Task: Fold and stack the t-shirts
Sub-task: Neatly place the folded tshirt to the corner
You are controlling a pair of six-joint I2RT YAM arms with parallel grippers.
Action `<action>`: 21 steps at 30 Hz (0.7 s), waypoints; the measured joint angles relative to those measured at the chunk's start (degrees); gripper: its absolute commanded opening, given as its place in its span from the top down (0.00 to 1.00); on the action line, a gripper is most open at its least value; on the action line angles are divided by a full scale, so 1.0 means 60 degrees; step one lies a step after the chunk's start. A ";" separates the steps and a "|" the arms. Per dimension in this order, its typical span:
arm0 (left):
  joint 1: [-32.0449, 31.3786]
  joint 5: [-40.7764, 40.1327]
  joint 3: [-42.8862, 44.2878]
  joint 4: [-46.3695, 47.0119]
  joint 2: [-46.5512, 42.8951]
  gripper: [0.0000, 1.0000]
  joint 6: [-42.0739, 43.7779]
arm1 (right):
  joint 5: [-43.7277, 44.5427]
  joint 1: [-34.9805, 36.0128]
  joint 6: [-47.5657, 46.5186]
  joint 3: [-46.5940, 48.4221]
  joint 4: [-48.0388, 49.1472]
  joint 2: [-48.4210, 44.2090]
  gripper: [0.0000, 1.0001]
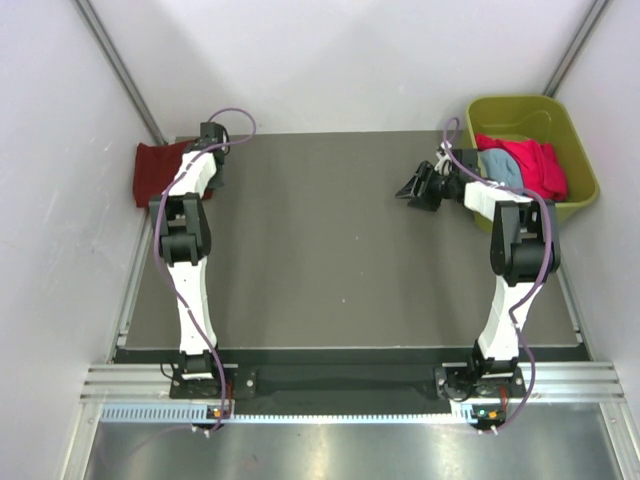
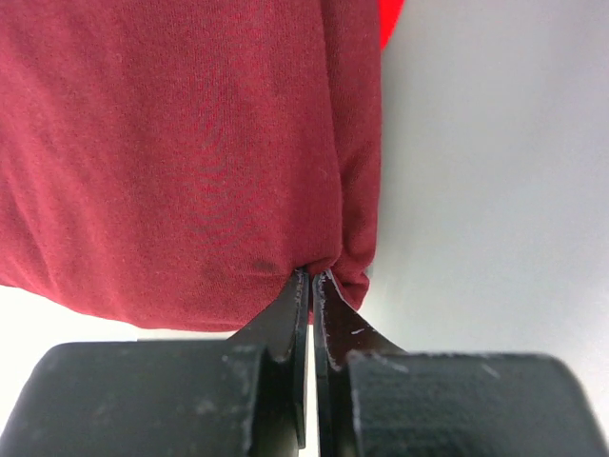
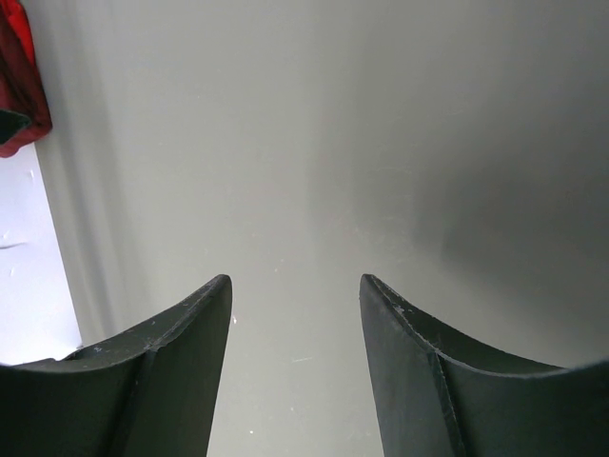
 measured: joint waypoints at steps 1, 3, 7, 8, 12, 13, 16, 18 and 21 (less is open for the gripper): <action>0.0000 -0.0025 -0.0025 0.0000 0.0000 1.00 0.0011 | 0.0000 0.0000 0.0000 0.0000 0.0000 0.0000 0.43; 0.0004 -0.0080 -0.0047 0.0000 0.0000 1.00 0.0015 | 0.0000 0.0000 0.0000 0.0000 0.0000 0.0000 0.43; 0.0000 -0.0237 -0.0047 -0.0004 0.0000 0.88 0.0015 | 0.0000 0.0000 0.0000 0.0000 0.0007 0.0000 0.43; 0.0000 -0.0262 -0.0051 -0.0011 -0.0004 0.76 0.0029 | 0.0000 0.0000 0.0000 0.0000 0.0007 0.0000 0.41; -0.0004 0.0153 -0.0058 -0.0189 -0.0226 0.37 -0.0051 | 0.0044 0.0000 -0.0029 0.0000 0.0015 0.0000 0.36; -0.0022 0.0346 -0.0058 -0.0233 -0.0350 0.36 -0.0087 | 0.0080 0.0000 -0.0062 0.0004 0.0015 0.0000 0.35; -0.0160 0.0892 -0.0025 -0.0299 -0.0896 0.12 -0.0288 | 0.0331 0.0000 -0.0310 0.0146 -0.0146 0.0000 0.13; -0.0339 0.1268 0.0131 -0.0331 -0.1268 0.01 -0.0441 | 0.0714 0.0000 -0.0630 0.0474 -0.0353 -0.0007 0.00; -0.0885 0.1756 0.0444 -0.0255 -0.1880 0.01 -0.0852 | 0.1515 0.0000 -0.1202 0.0878 -0.0532 -0.0186 0.00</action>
